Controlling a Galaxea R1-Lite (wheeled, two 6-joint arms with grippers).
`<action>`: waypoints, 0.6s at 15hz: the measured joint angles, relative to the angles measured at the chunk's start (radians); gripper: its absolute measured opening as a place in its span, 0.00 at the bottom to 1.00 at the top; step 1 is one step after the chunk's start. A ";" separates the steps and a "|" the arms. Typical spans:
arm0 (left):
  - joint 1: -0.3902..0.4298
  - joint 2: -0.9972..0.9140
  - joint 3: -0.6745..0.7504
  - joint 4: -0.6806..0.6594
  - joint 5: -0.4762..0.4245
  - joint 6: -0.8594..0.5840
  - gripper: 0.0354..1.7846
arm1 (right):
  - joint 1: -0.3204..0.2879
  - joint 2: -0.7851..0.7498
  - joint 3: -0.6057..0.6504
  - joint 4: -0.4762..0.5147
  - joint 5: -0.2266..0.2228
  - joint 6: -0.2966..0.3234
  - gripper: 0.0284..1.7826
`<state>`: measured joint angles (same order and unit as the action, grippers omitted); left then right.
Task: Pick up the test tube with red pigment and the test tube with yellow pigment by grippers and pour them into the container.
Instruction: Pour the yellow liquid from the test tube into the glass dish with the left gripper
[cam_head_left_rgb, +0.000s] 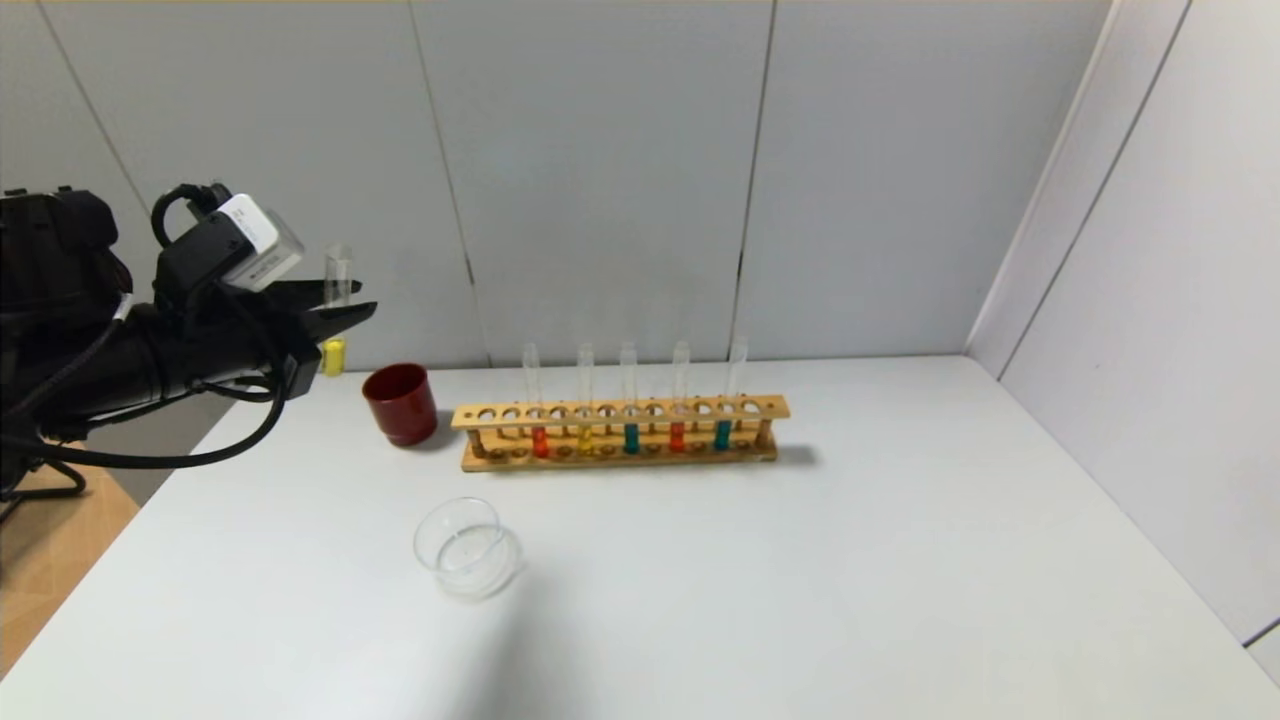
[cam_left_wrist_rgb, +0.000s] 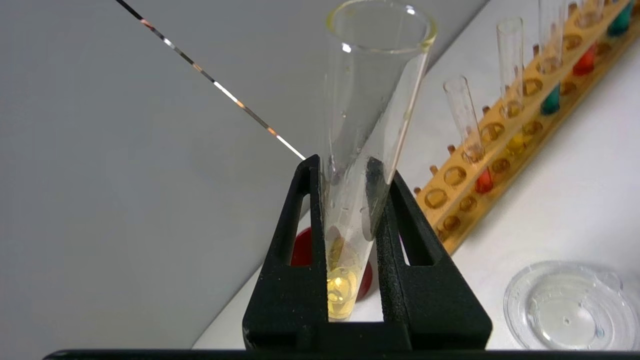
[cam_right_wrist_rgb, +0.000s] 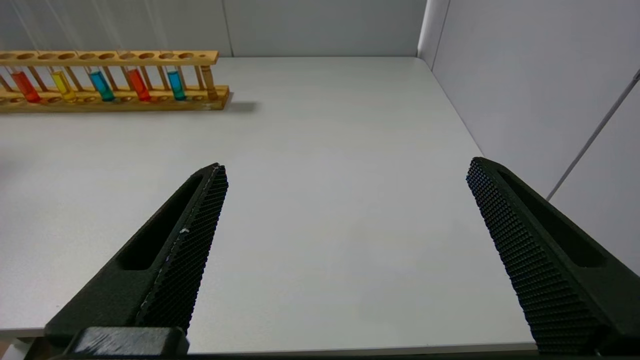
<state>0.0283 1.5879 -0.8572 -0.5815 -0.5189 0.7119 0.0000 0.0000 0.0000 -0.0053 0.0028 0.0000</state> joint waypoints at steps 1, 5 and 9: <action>0.005 0.004 -0.001 0.016 0.000 0.040 0.17 | 0.000 0.000 0.000 0.000 0.000 0.000 0.98; 0.020 0.017 -0.007 0.057 -0.001 0.231 0.17 | 0.000 0.000 0.000 0.000 0.000 0.000 0.98; 0.023 0.015 -0.012 0.055 -0.005 0.393 0.17 | 0.000 0.000 0.000 0.000 0.000 0.000 0.98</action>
<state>0.0513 1.6028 -0.8691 -0.5266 -0.5238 1.1053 0.0000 0.0000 0.0000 -0.0053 0.0028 0.0000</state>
